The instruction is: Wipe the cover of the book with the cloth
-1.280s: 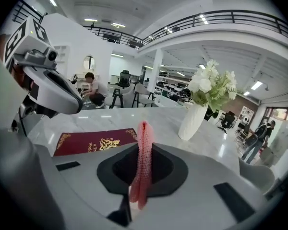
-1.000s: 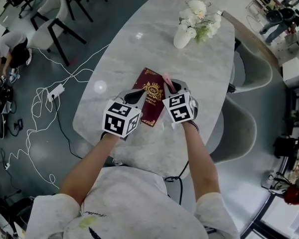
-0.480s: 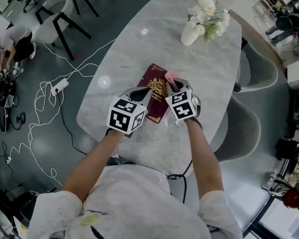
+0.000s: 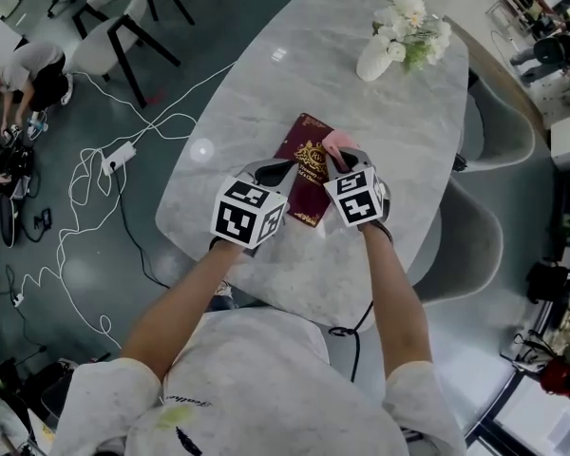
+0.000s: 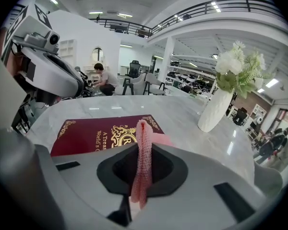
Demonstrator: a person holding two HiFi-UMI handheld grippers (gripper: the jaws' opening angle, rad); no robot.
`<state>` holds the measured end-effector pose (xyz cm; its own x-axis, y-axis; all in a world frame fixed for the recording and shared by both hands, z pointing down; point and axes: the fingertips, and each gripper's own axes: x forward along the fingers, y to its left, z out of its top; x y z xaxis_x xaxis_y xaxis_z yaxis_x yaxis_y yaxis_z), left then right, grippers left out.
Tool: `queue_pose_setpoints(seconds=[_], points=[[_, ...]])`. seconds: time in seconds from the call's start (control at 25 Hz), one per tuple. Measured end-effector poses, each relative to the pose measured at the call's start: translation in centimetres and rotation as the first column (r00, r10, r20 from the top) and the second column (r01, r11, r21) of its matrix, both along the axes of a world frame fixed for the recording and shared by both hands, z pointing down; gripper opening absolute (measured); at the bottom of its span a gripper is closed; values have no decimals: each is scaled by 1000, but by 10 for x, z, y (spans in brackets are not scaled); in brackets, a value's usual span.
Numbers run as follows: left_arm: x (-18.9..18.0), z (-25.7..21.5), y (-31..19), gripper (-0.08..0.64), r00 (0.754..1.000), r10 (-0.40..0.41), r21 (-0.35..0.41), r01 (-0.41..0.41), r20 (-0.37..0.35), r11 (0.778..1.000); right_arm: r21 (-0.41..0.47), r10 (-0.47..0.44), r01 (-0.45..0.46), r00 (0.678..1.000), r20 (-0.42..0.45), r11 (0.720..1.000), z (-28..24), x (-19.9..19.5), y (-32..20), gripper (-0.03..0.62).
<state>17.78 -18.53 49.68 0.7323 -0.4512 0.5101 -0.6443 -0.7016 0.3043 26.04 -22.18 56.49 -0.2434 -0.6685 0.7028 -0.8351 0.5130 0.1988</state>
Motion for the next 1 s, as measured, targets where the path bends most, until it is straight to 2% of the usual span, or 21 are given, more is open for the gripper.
queue_pose_setpoints(seconds=[1.0], points=[[-15,-2,10,6,999,50,2,-50,-17,999,-40,35,-35,999,-8,999,8,-22,29,20]])
